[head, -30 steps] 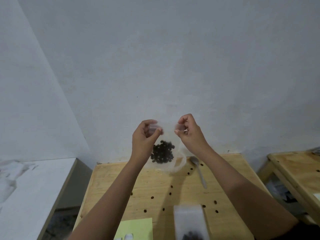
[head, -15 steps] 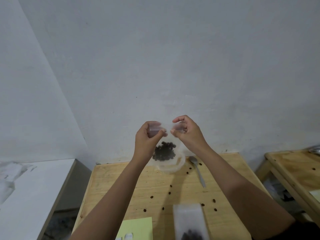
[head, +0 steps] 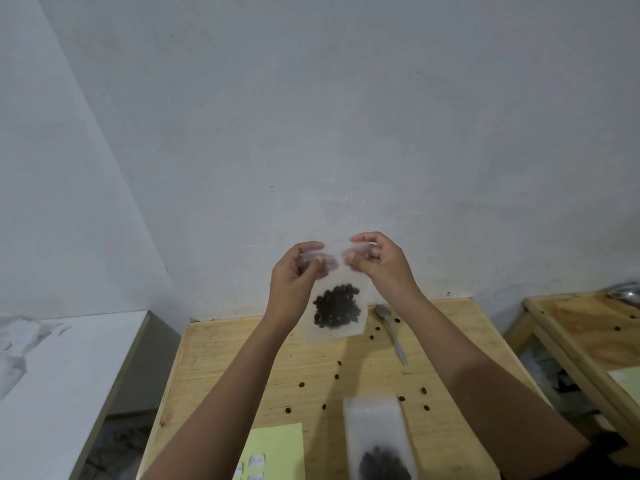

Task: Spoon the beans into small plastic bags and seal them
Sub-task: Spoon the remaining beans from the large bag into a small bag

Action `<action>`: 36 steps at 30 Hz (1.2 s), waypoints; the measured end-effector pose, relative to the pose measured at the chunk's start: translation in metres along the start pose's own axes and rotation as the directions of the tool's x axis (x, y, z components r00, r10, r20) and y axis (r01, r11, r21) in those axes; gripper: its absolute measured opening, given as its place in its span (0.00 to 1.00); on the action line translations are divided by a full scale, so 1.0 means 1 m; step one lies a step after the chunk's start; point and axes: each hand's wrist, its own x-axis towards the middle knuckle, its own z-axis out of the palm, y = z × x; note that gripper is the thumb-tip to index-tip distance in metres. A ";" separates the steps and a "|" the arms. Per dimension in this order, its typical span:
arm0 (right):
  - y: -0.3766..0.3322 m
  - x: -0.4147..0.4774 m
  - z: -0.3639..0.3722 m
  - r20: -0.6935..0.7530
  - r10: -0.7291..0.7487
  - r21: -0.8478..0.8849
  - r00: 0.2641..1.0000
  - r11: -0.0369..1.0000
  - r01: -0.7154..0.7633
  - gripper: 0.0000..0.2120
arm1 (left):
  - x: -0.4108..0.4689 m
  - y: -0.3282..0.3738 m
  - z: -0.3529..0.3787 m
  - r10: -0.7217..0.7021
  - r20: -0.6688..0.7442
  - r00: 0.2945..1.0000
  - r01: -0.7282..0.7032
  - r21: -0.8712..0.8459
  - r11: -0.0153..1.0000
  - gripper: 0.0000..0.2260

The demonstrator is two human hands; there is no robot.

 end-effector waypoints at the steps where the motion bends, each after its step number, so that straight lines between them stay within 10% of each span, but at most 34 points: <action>1: 0.001 -0.001 -0.002 -0.002 0.011 0.063 1.000 0.998 -0.011 0.09 | 0.000 0.000 -0.001 -0.006 0.000 1.000 0.006 -0.019 1.000 0.08; 15: 0.010 -0.013 -0.014 -0.073 0.060 0.144 0.996 0.988 -0.050 0.11 | -0.002 -0.007 0.006 -0.049 0.121 0.991 0.057 -0.065 0.996 0.12; 24: 0.017 -0.006 -0.024 -0.111 0.064 -0.111 0.992 0.991 -0.076 0.12 | -0.003 -0.013 0.033 -0.046 0.057 0.997 0.042 0.068 0.997 0.16; 36: 0.023 0.021 -0.040 0.237 0.096 0.153 0.967 0.979 -0.135 0.06 | 0.002 -0.012 0.024 -0.150 0.038 0.988 0.151 -0.015 0.988 0.14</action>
